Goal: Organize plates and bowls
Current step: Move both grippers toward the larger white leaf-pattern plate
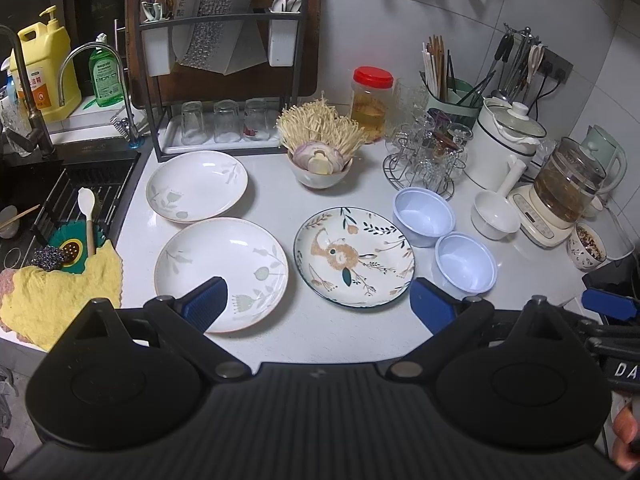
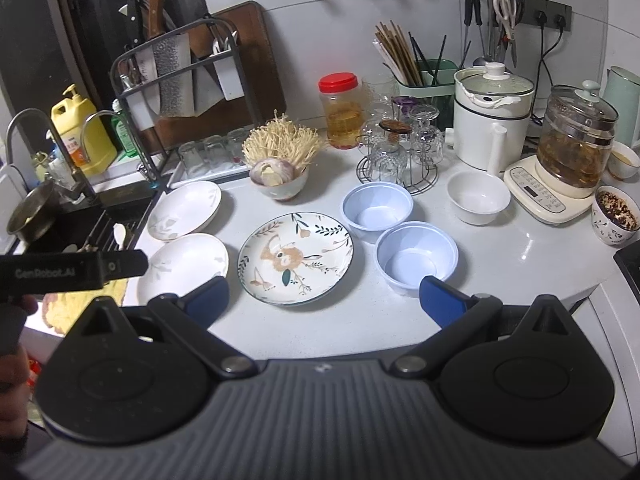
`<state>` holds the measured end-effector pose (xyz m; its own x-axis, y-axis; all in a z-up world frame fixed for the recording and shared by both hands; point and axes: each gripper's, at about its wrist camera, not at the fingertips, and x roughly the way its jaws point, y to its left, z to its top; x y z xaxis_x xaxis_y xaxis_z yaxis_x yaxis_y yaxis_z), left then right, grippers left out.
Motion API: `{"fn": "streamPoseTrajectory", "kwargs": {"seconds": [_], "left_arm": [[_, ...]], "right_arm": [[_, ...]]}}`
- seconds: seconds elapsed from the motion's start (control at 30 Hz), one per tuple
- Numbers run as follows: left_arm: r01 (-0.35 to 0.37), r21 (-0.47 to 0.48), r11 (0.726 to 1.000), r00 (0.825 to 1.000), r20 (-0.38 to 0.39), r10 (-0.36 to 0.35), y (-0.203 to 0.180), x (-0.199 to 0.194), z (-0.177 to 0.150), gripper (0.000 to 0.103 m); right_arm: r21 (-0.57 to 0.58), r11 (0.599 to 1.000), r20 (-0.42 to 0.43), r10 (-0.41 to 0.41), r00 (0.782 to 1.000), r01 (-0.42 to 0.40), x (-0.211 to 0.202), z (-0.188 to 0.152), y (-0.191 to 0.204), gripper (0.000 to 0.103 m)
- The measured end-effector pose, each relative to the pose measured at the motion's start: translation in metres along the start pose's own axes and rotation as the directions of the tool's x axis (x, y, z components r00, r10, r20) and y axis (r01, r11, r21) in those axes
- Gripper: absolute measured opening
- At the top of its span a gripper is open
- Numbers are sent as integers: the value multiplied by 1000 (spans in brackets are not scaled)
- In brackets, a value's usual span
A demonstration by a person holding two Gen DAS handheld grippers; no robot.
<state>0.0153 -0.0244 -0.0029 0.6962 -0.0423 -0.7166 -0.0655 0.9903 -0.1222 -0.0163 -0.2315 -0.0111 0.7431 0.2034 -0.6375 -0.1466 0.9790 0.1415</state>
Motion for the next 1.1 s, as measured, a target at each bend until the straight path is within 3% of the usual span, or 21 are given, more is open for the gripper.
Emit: {"fn": "streamPoseTrajectory", "kwargs": {"seconds": [0.33,1.1], "left_arm": [[-27,-43,999,999,16,28,-12,-3,-5,99],[-88,-108,990,996,-43,84,-27,13,-11,99]], "right_arm": [[-1,998,-8,59,998,-59,0,-4,-15,103],[-3,990,5,144,990,-144,9,-10,-36,103]]}}
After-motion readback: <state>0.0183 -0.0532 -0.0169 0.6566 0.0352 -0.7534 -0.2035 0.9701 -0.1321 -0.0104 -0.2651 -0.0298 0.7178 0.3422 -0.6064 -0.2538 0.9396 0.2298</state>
